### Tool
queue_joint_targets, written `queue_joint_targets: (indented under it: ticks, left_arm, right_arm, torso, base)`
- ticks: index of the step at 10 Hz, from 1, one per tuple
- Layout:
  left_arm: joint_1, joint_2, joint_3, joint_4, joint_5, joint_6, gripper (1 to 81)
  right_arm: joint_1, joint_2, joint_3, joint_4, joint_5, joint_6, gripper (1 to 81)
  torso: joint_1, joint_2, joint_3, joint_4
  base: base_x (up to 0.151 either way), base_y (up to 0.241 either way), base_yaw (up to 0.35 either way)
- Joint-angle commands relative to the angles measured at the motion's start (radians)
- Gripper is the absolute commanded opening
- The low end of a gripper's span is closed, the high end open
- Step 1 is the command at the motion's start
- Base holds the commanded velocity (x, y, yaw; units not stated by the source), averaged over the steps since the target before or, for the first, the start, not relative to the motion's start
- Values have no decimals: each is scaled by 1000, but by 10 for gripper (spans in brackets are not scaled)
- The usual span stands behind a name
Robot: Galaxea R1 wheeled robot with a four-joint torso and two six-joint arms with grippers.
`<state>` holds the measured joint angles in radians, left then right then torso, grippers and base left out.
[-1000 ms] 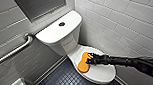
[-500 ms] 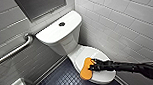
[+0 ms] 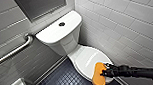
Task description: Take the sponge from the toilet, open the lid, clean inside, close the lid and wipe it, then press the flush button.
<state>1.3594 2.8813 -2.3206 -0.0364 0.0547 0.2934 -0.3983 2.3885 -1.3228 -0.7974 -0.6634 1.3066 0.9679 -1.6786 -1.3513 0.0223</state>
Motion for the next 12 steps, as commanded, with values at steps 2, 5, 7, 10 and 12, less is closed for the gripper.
queue_joint_targets:
  ticks: [2,5,7,10,12]
  left_arm:
    - [28,-5,13,3,93,9,811]
    - [28,-9,17,3,93,9,811]
    - [30,-37,30,-8,96,4,811]
    - [28,-123,127,-11,96,-5,811]
    - [28,-161,179,-11,94,-7,811]
  right_arm:
    - [-10,-154,126,-20,-62,10,10]
    - [-109,-335,191,-35,-47,10,10]
    - [-214,-435,185,-60,20,10,10]
    - [-377,-486,156,-65,56,8,10]
    - [-536,-464,102,-132,191,3,10]
  torso:
    - [0,0,0,0]
    - [0,0,0,0]
    - [0,0,0,0]
    - [0,0,0,0]
    - [0,0,0,0]
  base:
    - [0,0,0]
    - [0,0,0]
    - [0,0,0]
    - [0,0,0]
    - [0,0,0]
